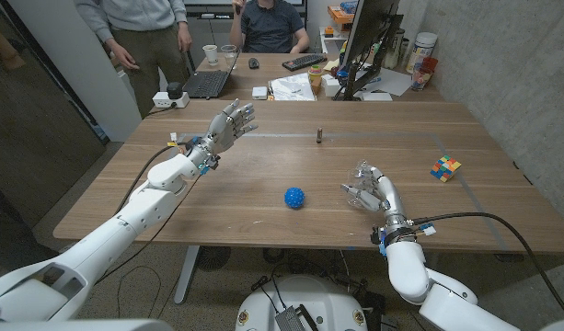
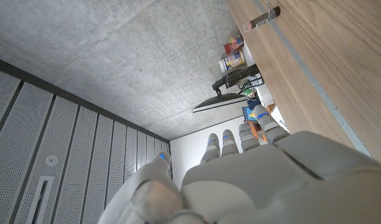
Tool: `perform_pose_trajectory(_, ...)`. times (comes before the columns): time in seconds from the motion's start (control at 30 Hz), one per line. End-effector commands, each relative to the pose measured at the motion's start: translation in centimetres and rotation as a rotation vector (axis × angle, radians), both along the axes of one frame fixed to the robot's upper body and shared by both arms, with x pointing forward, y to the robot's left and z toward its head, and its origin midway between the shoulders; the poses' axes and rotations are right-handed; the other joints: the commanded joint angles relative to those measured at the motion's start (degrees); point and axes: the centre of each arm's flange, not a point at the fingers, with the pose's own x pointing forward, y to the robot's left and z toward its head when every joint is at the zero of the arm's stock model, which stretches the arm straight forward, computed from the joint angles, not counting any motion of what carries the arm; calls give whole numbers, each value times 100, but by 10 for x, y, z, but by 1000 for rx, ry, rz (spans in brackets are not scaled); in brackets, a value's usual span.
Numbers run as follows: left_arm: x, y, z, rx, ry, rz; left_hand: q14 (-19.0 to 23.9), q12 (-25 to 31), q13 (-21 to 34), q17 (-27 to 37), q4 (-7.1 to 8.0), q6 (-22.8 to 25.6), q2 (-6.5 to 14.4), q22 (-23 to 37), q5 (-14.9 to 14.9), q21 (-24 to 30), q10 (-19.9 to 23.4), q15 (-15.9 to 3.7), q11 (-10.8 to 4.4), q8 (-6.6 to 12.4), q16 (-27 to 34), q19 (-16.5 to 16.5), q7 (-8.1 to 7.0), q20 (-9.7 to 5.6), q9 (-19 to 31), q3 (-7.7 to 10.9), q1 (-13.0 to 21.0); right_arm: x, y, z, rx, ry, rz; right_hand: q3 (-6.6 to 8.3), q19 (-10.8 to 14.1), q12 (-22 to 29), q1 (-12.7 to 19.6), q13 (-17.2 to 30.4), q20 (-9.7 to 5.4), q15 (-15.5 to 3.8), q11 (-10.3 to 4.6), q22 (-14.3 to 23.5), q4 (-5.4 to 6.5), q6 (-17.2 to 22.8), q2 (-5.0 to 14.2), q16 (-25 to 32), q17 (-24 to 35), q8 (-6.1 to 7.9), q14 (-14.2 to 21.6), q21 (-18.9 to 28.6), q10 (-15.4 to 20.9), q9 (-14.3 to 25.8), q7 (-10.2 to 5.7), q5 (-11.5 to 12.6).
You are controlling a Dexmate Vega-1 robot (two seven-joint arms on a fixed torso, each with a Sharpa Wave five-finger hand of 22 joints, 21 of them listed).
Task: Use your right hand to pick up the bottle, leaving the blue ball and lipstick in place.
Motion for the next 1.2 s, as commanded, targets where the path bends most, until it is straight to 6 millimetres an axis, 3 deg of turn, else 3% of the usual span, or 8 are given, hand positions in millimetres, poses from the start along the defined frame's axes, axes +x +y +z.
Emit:
perform_pose_trajectory(0.03, -6, -1, -3, -3, -6, 5, -3, 12, 29, 14, -11, -40, 268, 15, 35, -29, -17, -15, -28, 18, 15, 47, -8, 12, 13, -31, -56, -4, -10, 13, 42, -80, 25, 67, 896, 126, 786, 155, -999, -1186, 10, 29, 67, 1005, 830, 21, 497, 170, 548, 111, 76, 142, -487, -36)
perform_pose_trajectory(0.43, -13, -3, -6, -8, -12, 1, -3, 12, 29, 13, -12, -41, 267, 16, 55, -35, -17, -14, -28, 21, 15, 39, 2, 14, 13, -70, -54, -17, -17, 29, 38, -170, 3, 72, 860, 488, 868, 572, -1019, -1164, 1, 50, 73, 1082, 814, 85, 798, 650, 841, 342, 211, 586, -453, -139)
perform_pose_trajectory(1.2, -25, 0, -14, -34, -25, 12, -10, 12, 29, 13, -16, -38, 271, 17, 89, -43, -20, -21, -24, 27, 13, 35, -4, 14, 13, -134, -48, -29, -25, 61, -16, -277, 13, 73, 858, 871, 943, 1053, -1075, -1138, 23, 75, 88, 1053, 810, 164, 1202, 1187, 1082, 662, 235, 1101, -382, -247)
